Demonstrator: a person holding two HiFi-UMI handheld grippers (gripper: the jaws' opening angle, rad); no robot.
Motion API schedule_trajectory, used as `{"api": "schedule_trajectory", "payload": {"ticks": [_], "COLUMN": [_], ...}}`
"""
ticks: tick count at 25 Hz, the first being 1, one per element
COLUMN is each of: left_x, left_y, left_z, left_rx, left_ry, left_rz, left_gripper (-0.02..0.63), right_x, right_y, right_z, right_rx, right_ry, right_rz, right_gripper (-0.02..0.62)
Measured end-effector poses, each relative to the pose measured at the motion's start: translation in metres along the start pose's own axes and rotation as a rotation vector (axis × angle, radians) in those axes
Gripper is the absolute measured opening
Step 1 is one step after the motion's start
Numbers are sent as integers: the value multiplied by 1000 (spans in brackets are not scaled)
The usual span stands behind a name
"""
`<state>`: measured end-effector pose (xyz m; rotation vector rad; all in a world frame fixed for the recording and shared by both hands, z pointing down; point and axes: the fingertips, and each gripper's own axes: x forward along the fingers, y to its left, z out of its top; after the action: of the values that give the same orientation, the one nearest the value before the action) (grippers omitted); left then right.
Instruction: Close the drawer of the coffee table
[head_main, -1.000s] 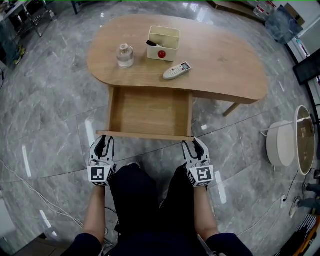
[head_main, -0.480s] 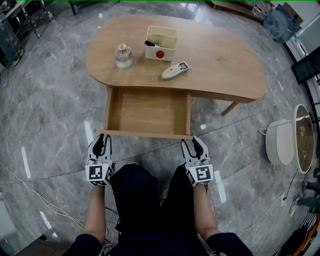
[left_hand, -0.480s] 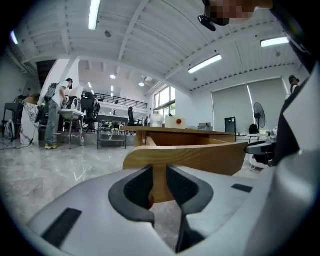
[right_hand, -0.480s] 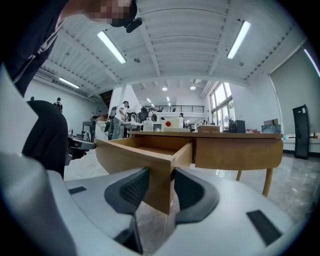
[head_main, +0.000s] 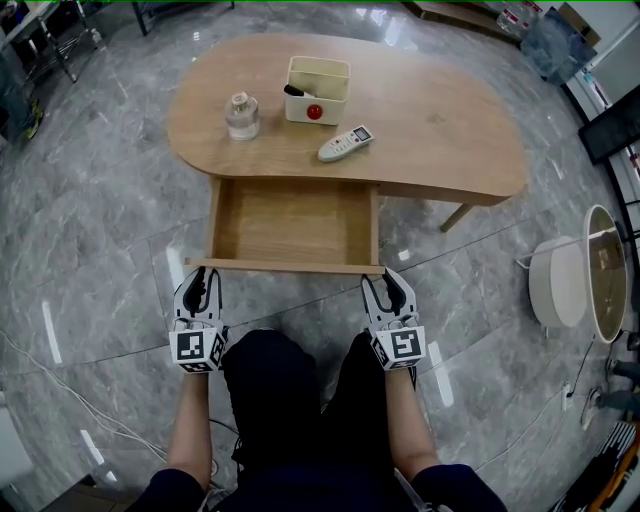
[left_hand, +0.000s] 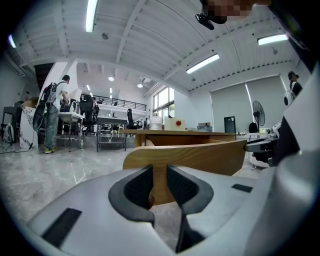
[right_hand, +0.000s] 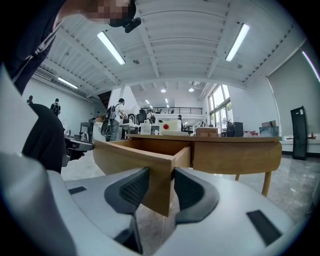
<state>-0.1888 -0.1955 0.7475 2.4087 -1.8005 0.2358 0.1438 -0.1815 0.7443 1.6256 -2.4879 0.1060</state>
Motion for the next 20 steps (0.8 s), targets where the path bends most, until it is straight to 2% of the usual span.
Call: {"api": "schedule_trajectory", "payload": {"ticks": [20], "left_x": [18], "left_y": [-2], "left_z": [0], "left_rx": [23], "left_ry": [46], "left_rz": [-9], "left_gripper": [103], "right_x": [16], "right_y": [-13], "right_z": [0], "right_rx": [27], "right_ry": [41], "right_rz": [-62], "right_gripper": [169]}}
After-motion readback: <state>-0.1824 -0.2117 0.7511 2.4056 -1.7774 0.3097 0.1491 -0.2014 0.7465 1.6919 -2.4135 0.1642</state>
